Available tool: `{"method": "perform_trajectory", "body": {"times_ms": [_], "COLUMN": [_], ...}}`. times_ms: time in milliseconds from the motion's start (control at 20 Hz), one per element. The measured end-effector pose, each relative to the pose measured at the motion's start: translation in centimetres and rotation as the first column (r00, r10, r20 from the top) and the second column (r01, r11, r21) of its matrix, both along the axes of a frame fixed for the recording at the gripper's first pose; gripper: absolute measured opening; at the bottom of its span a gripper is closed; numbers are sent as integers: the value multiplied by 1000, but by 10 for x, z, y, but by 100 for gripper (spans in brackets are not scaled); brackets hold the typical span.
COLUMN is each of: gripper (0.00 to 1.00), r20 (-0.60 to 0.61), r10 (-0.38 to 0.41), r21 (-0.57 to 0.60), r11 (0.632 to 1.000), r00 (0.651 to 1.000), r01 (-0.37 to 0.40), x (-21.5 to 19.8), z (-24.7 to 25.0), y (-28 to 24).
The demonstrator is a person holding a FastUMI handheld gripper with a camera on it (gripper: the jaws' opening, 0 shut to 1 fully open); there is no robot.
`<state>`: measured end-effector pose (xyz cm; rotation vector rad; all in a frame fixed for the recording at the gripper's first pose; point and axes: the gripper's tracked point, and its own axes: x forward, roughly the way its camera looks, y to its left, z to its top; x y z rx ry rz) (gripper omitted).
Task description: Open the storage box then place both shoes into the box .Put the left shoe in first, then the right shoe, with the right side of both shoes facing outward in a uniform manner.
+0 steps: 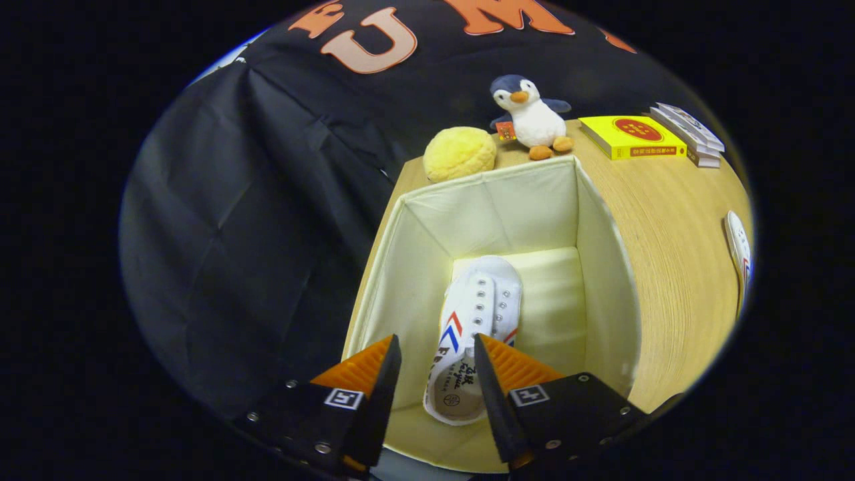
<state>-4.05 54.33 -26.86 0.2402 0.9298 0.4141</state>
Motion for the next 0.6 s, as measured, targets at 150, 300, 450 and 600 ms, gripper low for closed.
{"method": "perform_trajectory", "body": {"times_ms": [150, 300, 450, 600], "gripper": [97, 99, 99, 98], "r20": [58, 119, 178, 220], "r10": [12, 20, -19, -78], "r21": [4, 26, 40, 23], "r11": [1000, 999, 999, 997], "r00": [998, 993, 984, 972], "r01": [-12, -24, 12, 75], "x": [5, 9, 19, 32], "z": [25, 55, 81, 92], "y": [-14, -34, -70, -121]}}
